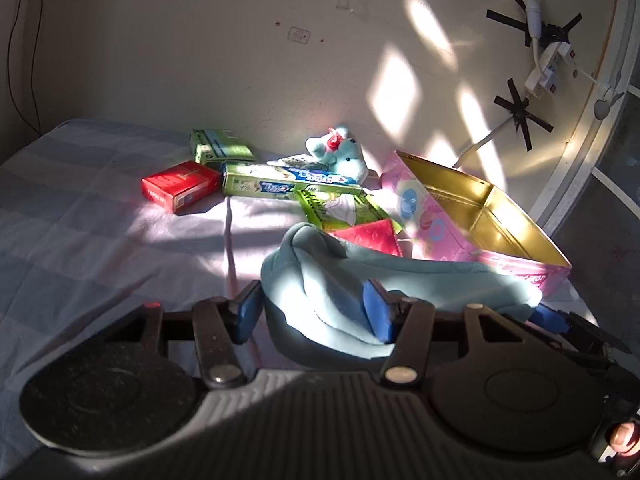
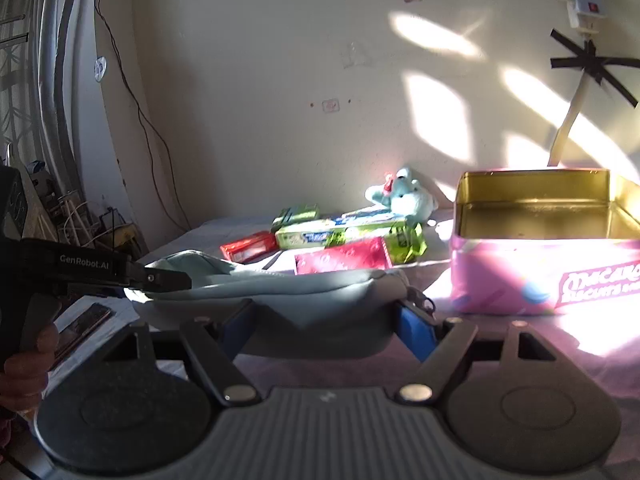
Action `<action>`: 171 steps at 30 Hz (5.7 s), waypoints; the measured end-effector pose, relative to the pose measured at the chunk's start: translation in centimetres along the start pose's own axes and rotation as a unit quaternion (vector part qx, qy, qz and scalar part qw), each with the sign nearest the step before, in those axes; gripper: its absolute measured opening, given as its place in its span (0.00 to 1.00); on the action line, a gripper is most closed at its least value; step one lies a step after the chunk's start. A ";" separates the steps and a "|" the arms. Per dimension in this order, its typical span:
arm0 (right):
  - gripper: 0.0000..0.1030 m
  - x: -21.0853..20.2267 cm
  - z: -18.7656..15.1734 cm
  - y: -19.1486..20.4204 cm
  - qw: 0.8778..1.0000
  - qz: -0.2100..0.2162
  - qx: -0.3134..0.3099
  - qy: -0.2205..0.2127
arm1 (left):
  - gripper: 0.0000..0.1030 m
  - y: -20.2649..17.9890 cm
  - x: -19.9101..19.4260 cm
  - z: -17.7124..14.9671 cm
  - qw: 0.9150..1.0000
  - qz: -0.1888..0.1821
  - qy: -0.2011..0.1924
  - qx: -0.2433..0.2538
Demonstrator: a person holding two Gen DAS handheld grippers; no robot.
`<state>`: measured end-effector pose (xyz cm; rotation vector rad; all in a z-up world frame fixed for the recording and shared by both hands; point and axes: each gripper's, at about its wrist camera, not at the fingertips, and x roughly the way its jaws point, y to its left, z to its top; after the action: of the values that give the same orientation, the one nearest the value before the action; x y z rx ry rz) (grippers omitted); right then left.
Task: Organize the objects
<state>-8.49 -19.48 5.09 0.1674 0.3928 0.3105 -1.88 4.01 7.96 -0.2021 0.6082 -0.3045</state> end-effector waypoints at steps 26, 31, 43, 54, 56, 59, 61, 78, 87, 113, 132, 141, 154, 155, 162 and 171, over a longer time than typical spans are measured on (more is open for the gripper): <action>0.79 1.7 2.5 -21.0 0.970 -0.230 0.042 -0.066 | 0.57 -20.1 19.0 2.9 0.986 -0.048 0.039 0.153; 0.79 -1.0 2.2 -18.6 0.972 -0.206 0.067 -0.088 | 0.58 -20.1 14.8 2.4 0.982 -0.017 0.001 0.189; 0.79 -2.3 -2.2 -11.4 0.981 -0.163 0.104 -0.025 | 0.61 -16.0 9.2 -1.2 0.979 0.013 0.004 0.203; 0.77 0.0 -2.8 -6.3 0.989 -0.127 0.071 0.023 | 0.63 -9.6 7.8 -3.1 0.983 0.057 0.009 0.174; 0.77 0.9 -2.7 -5.1 0.991 -0.118 0.057 0.032 | 0.63 -8.0 7.8 -3.2 0.984 0.065 0.011 0.163; 0.77 2.2 -2.6 -3.5 0.993 -0.102 0.035 0.046 | 0.63 -5.6 7.8 -3.2 0.987 0.079 0.016 0.139; 0.77 3.3 -2.5 -2.5 0.994 -0.092 0.025 0.055 | 0.63 -4.1 7.8 -3.1 0.988 0.090 0.015 0.128; 0.74 13.6 1.5 1.4 0.993 -0.071 -0.065 0.075 | 0.63 3.9 7.6 -2.1 0.988 0.144 0.006 0.058; 0.84 17.9 1.6 1.0 0.988 -0.094 -0.087 0.083 | 0.63 5.3 8.1 -2.2 0.987 0.153 0.013 0.044; 0.77 16.5 -0.7 0.7 0.992 0.006 0.013 0.126 | 0.69 6.0 8.0 -1.6 0.991 0.132 0.004 0.030; 0.26 17.2 -1.1 0.4 0.988 0.052 0.030 0.143 | 0.47 3.9 12.0 0.1 0.996 -0.061 0.048 0.048; 0.26 10.4 3.4 -1.5 1.000 0.007 -0.010 0.018 | 0.43 -3.3 9.6 3.6 0.990 -0.099 -0.017 0.099; 0.19 11.6 7.8 -16.8 0.992 -0.100 0.030 0.071 | 0.27 -18.0 22.0 6.5 0.978 -0.107 0.024 0.179; 0.20 12.1 7.8 -17.6 0.991 -0.108 0.032 0.075 | 0.28 -18.5 22.8 6.7 0.978 -0.095 0.024 0.182; 0.29 12.3 7.1 -19.2 0.984 -0.176 0.024 0.034 | 0.40 -19.0 23.9 6.6 0.979 -0.045 0.025 0.199; 0.31 6.5 4.9 -15.6 0.988 -0.147 0.052 -0.013 | 0.45 -18.7 17.5 4.0 0.974 -0.025 0.006 0.227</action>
<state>3.28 -32.51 3.88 0.2116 0.4020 -0.0025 9.97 -19.02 7.01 0.2240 0.5303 -0.4855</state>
